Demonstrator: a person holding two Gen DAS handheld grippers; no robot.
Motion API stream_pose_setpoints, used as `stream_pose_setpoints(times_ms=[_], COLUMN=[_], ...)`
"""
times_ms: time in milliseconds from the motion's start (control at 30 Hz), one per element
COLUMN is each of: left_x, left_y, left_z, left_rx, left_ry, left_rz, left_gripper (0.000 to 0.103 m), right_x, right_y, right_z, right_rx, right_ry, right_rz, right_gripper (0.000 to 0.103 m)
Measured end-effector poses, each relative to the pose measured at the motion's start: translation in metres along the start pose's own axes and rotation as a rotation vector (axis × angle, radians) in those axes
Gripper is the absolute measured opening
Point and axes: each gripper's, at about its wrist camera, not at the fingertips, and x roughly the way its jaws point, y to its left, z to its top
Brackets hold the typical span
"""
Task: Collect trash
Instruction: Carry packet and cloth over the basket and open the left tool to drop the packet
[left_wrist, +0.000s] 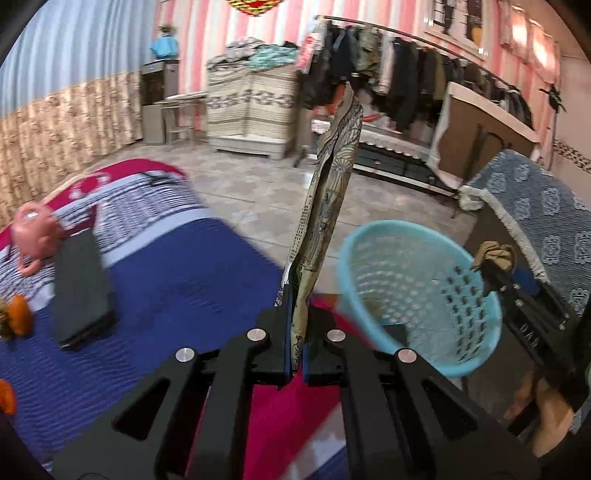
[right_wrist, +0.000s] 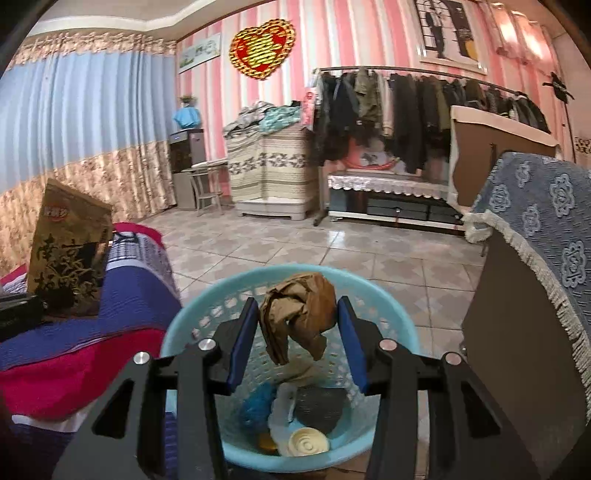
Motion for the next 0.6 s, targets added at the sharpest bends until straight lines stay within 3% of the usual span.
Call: stream_pose_setpoints(times_ms=[300,533,600], left_x=[0.049,0.07,0.072], left_y=[-0.074,-0.087,-0.086], left_z=[-0.004,-0.01,-0.01], left_rx=[0.097,0.126,0.129], left_ry=[0.019,0.016,0.028], left_rz=[-0.106,-0.09,-0.091], left_gripper=[0.002,0.003,0.018], right_x=[-0.004,-0.002,0.002], right_y=[-0.036,-0.055,-0.056], right_z=[-0.004,-0.004,-0.006], right_rx=[0.085,0.145,0.152], right_ry=[-0.023,-0.037,-0.029], right_rz=[-0.064,-0.085,-0.082], right_gripper=[0.044,0.044,0.044])
